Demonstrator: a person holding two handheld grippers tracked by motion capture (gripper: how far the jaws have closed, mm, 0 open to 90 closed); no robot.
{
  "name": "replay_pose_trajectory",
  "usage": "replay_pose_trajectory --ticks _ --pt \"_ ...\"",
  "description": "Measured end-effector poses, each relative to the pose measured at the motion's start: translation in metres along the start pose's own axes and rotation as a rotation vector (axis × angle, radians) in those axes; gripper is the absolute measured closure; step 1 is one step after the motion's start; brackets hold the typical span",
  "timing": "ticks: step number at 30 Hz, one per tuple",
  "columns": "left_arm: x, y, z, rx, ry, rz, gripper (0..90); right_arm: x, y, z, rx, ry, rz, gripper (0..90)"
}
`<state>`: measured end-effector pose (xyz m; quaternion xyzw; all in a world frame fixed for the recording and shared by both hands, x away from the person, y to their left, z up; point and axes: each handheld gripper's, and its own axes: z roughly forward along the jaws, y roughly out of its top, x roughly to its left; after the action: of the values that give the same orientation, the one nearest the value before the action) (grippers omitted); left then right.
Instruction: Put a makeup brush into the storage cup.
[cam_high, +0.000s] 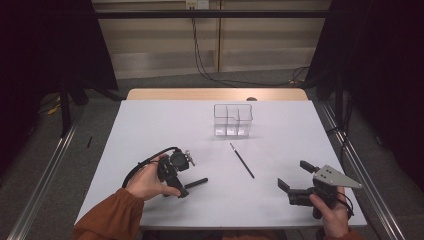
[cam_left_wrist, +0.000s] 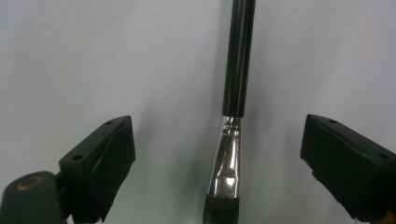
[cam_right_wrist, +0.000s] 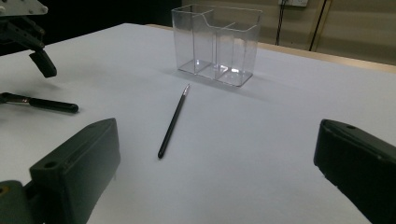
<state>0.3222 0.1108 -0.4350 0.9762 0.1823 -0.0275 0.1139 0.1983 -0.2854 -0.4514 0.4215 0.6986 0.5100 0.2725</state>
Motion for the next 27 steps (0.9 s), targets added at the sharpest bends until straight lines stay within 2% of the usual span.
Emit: replay_pose_trajectory --ticks 2,5,7,12,13,21,24,25,27 --pt "0.000 -0.001 0.001 0.004 -0.009 -0.007 15.7 0.000 0.000 0.000 0.003 0.000 -0.001 0.0" --pt "-0.002 0.000 0.005 0.024 -0.001 0.013 21.4 0.000 0.000 0.000 0.004 0.000 -0.004 0.0" --pt "-0.003 0.000 0.007 0.047 -0.015 0.027 26.1 0.000 0.000 0.000 0.004 0.000 -0.004 0.0" --pt "-0.004 0.002 0.010 0.059 0.004 0.033 36.5 0.001 0.000 0.001 0.009 0.007 -0.010 0.0" --pt "-0.005 0.001 0.009 0.051 0.022 0.038 40.0 0.001 0.000 0.001 0.009 0.006 -0.012 0.0" --pt "-0.008 0.002 0.010 0.054 0.040 0.046 43.2 0.001 0.000 0.001 0.012 0.007 -0.013 0.0" --pt "-0.007 0.002 0.011 0.054 0.039 0.042 47.9 0.001 0.000 0.001 0.013 0.007 -0.013 0.0" --pt "-0.008 0.004 0.010 0.075 0.036 0.065 49.3 0.001 0.000 0.001 0.013 0.009 -0.012 0.0" --pt "-0.008 0.005 0.010 0.080 0.019 0.074 56.3 0.001 -0.001 0.001 0.013 0.011 -0.013 0.0"
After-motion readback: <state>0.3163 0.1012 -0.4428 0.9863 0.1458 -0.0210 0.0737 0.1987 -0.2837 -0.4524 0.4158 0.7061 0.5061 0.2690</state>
